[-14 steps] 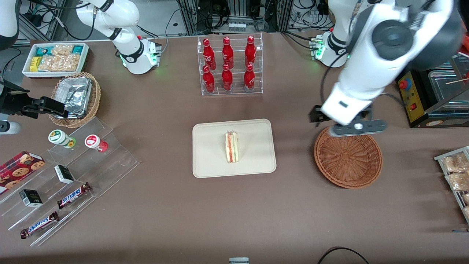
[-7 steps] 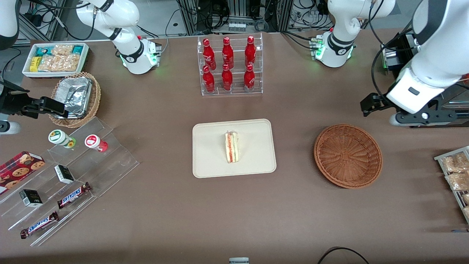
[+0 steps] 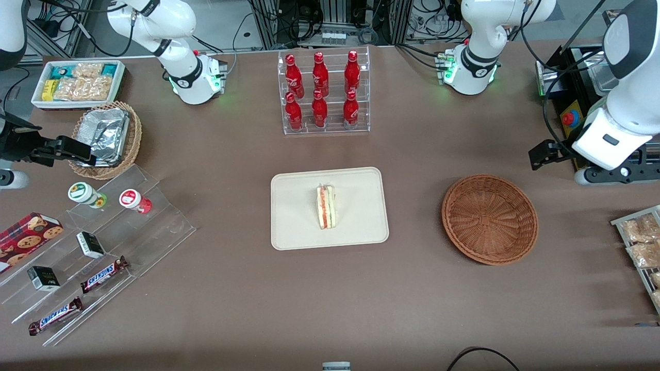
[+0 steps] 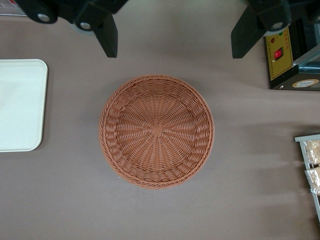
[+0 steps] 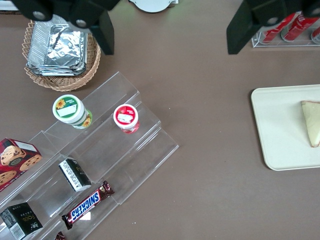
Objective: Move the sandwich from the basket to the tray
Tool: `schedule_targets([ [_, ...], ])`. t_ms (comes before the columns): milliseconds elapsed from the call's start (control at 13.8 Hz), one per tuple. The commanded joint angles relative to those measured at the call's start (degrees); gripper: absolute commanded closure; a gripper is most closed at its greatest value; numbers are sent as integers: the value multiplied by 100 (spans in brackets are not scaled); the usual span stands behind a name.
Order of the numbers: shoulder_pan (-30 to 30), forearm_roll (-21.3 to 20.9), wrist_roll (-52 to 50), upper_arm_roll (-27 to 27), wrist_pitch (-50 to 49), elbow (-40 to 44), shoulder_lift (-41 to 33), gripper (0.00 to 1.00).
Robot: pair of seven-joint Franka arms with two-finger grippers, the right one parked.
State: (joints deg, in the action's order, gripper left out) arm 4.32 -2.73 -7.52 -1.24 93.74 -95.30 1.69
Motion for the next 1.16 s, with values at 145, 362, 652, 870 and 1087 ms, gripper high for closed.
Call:
schedule_targets([
  [145, -54, 141, 93, -87, 153, -287, -283, 0],
  [362, -81, 141, 207, -78, 101, -340, -467, 0],
  [652, -107, 141, 198, -61, -162, -174, -599, 0],
  [870, -107, 141, 207, 106, -418, 55, -573, 0],
  [1087, -107, 185, 260, 168, -585, 205, -555, 0],
])
